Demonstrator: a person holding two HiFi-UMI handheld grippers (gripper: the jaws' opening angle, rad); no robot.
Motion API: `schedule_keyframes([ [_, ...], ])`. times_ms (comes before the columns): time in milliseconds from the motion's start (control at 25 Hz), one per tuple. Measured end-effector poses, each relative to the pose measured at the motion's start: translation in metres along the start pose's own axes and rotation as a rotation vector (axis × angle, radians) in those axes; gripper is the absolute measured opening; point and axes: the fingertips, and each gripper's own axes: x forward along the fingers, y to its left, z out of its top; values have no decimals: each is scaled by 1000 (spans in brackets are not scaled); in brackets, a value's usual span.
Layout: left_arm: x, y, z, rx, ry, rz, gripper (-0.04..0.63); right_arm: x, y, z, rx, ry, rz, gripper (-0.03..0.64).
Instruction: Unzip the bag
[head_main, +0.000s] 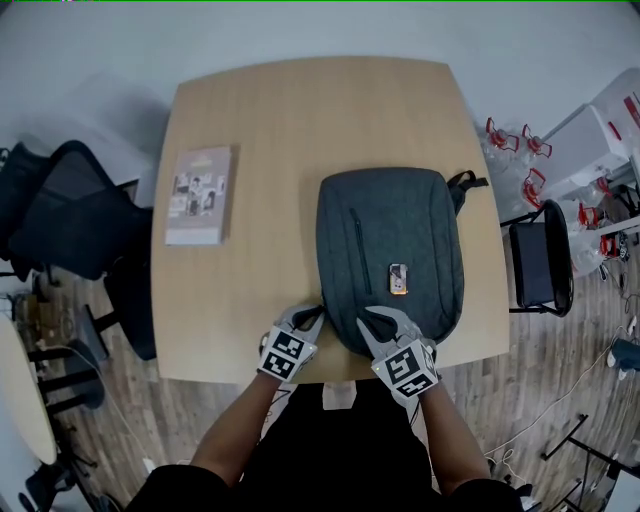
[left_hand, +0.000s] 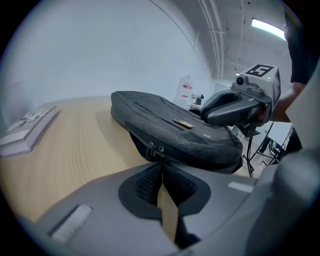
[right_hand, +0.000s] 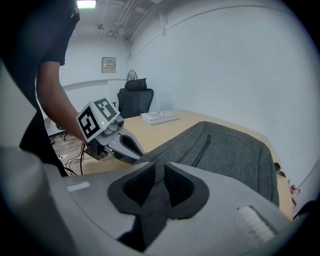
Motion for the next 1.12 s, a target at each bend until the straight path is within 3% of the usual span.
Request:
schedule_keyframes([
  [40, 0, -1, 0, -7, 1, -2, 26, 4, -3, -3, 6, 20, 10, 85],
  [360, -1, -2, 3, 16, 22, -21, 26, 26, -19, -28, 2, 200, 106, 155],
  [600, -1, -3, 2, 65, 46, -43, 26, 41, -8, -28, -110, 266, 196, 195],
  [880, -3, -7, 2, 157, 85, -61, 26, 50, -6, -35, -73, 318, 171, 196],
  [1120, -9, -13, -3, 187, 116, -80, 27, 60, -10, -33, -11, 318, 125, 190],
])
